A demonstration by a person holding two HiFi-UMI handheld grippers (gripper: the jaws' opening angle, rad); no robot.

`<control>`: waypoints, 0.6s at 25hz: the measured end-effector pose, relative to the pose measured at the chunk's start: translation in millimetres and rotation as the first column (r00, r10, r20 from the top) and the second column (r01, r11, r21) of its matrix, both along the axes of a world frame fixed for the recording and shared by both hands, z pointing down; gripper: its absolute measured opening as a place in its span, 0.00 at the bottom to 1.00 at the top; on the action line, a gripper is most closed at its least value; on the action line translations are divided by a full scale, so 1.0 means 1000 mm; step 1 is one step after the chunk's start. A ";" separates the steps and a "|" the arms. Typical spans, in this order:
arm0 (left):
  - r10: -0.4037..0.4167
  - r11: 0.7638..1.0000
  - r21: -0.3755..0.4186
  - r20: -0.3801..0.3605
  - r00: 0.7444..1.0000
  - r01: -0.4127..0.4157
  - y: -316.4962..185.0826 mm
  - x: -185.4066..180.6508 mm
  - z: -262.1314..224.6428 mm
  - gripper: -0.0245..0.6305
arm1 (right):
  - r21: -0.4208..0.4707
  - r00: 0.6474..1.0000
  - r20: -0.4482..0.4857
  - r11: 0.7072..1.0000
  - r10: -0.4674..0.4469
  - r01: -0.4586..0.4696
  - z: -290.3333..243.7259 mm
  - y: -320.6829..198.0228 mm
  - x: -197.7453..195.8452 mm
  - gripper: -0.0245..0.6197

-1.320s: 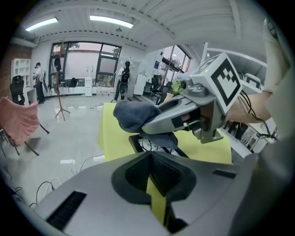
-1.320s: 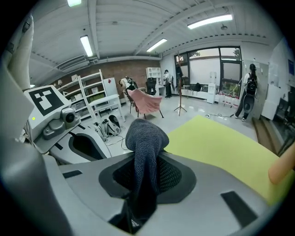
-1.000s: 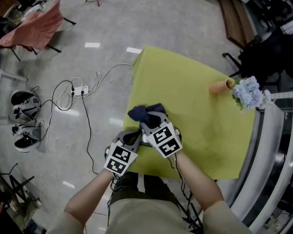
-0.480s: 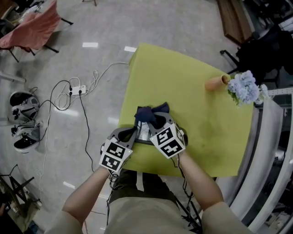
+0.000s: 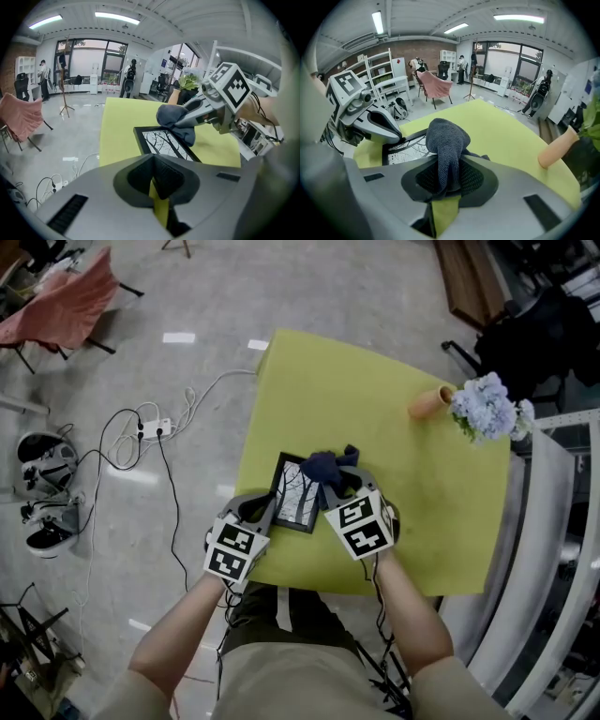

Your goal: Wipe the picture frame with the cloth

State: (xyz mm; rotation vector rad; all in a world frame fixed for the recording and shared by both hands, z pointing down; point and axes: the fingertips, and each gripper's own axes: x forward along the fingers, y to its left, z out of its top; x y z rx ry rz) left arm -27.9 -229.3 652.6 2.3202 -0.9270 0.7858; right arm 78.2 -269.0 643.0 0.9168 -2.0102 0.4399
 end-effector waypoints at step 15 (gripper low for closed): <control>-0.010 1.000 -0.016 -0.007 1.000 0.010 0.024 -0.011 0.000 0.05 | -0.018 0.962 0.231 0.988 -0.147 0.155 -0.014 0.023 -0.111 0.17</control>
